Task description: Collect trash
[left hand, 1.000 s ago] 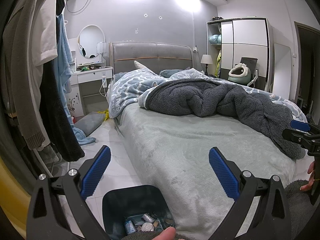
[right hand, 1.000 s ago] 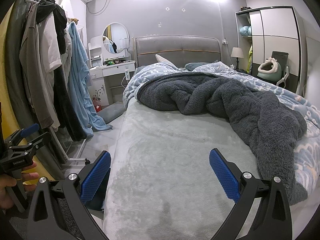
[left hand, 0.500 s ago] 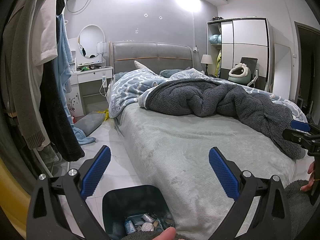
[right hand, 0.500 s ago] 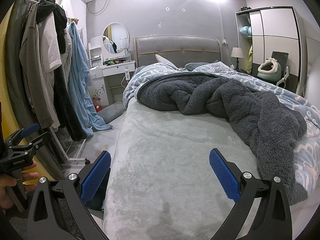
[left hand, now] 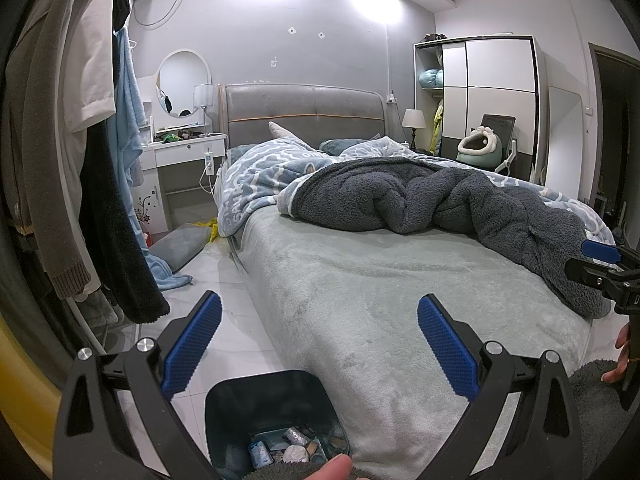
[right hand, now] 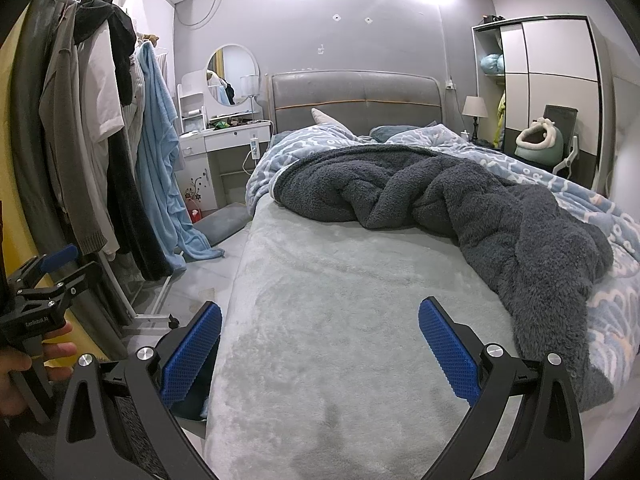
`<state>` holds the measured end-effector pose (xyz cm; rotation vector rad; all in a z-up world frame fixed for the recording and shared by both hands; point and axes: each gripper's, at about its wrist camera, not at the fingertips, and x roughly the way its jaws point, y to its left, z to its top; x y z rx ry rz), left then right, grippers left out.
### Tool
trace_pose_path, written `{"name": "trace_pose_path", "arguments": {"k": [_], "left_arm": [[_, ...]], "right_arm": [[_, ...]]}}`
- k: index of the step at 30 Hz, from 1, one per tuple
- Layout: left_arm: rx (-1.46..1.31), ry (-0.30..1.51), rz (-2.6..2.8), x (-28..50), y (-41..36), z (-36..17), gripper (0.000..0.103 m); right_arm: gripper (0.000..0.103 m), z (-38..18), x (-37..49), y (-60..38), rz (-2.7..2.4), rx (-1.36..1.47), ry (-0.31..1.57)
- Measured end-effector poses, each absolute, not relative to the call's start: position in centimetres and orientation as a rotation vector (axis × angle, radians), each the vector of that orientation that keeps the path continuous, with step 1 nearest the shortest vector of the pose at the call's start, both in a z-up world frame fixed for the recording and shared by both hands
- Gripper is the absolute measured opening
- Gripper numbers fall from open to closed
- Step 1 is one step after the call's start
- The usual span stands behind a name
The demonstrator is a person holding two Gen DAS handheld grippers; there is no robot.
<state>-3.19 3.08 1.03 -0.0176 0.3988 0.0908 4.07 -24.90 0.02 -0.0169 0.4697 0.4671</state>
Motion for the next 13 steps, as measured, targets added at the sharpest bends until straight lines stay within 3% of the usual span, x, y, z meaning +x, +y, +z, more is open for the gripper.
{"name": "trace_pose_path", "arguments": {"k": [13], "left_arm": [[-0.026,0.400,0.093,-3.25,3.44,1.12,0.100]], "right_arm": [[0.100,0.05,4.15,-25.01,0.467,-0.018,0.471]]}}
